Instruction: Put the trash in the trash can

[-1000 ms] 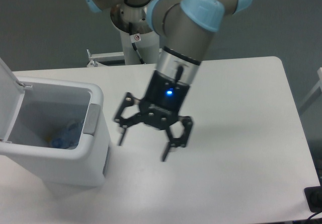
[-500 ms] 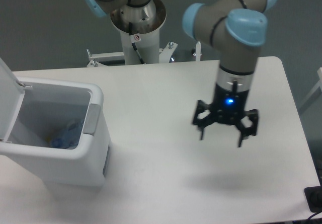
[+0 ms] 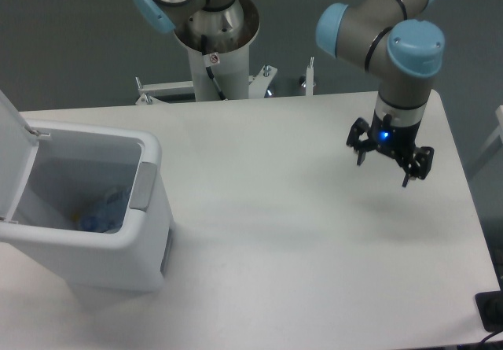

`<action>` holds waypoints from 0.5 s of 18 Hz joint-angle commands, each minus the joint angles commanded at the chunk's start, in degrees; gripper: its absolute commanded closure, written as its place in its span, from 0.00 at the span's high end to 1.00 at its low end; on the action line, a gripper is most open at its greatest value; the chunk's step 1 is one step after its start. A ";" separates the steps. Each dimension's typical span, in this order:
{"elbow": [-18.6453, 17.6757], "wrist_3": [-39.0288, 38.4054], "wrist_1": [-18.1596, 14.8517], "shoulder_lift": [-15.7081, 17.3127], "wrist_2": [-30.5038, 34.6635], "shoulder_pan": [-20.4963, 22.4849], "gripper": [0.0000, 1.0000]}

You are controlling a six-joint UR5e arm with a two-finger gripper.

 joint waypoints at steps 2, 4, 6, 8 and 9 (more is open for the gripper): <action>0.44 1.60 -0.18 -0.44 2.92 -0.96 1.00; 0.62 1.60 -0.18 -0.53 2.92 -1.49 1.00; 0.62 1.60 -0.01 -0.53 2.92 -1.58 1.00; 0.44 1.51 0.08 -0.53 3.01 -1.58 1.00; 0.27 1.60 0.17 -0.53 3.01 -1.58 1.00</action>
